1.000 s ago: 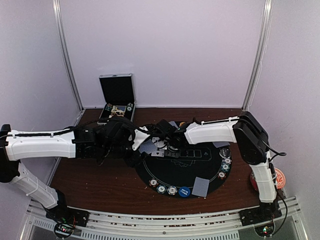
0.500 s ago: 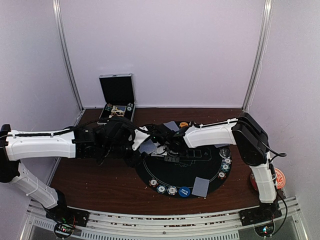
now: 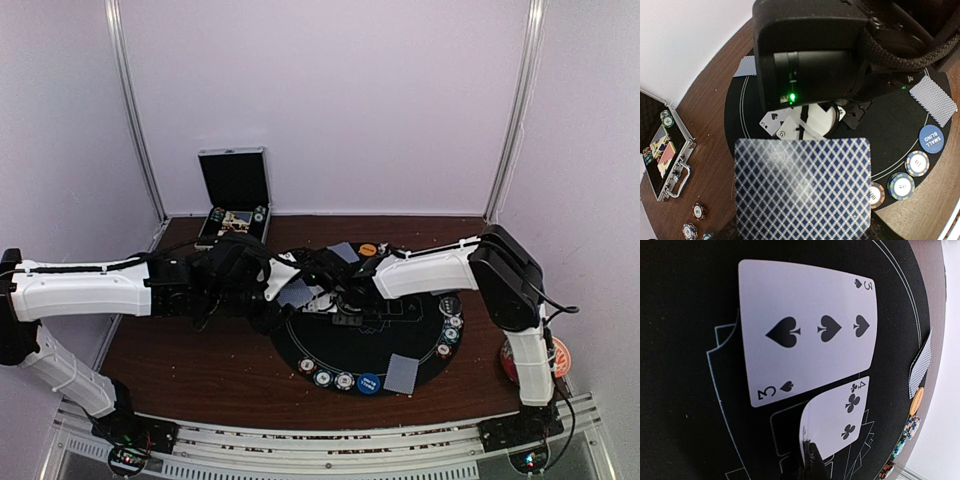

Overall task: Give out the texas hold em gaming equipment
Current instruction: Flop the poker card in the community card area.

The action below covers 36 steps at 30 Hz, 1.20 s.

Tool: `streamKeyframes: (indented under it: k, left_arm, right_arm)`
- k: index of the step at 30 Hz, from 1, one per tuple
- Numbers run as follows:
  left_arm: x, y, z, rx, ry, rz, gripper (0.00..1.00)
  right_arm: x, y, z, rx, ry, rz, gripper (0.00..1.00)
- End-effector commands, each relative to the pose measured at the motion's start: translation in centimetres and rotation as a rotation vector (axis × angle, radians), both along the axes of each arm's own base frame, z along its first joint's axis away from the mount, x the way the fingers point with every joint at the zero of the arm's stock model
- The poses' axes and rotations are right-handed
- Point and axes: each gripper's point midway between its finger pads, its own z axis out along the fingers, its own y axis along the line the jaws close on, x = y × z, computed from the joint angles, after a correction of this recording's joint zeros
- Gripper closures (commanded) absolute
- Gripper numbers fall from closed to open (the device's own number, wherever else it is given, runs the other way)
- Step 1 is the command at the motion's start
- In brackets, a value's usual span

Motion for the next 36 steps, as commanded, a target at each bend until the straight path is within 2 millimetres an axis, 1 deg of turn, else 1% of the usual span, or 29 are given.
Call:
streamKeyframes:
  k: [1, 9, 16, 18, 24, 29, 36]
  left_arm:
    - [0.0, -0.6, 1.6, -0.065, -0.026, -0.008, 0.35]
    - [0.0, -0.6, 1.5, -0.062, -0.025, -0.008, 0.35]
    - [0.0, -0.6, 1.5, -0.063, -0.025, -0.006, 0.35]
    - [0.0, -0.6, 1.5, -0.063, -0.026, -0.007, 0.35]
    - [0.0, -0.6, 1.4, -0.06, -0.024, -0.009, 0.35]
    - [0.1, -0.6, 1.4, -0.059, -0.027, -0.006, 0.35]
    - [0.1, -0.6, 1.5, -0.061, -0.026, -0.006, 0.35]
  right_arm:
    - [-0.1, 0.1, 1.3, 0.008, -0.039, 0.023, 1.0]
    - [-0.3, 0.6, 1.3, 0.014, -0.048, 0.043, 1.0]
    - [-0.5, 0.6, 0.6, -0.007, -0.046, 0.047, 0.99]
    - [-0.7, 0.5, 0.5, -0.013, -0.039, 0.048, 0.96]
    - [-1.0, 0.6, 0.5, -0.015, -0.021, 0.056, 0.8]
    - [-1.8, 1.0, 0.6, -0.014, -0.004, 0.071, 0.74]
    - [-2.5, 0.9, 0.8, -0.024, 0.014, 0.078, 0.67]
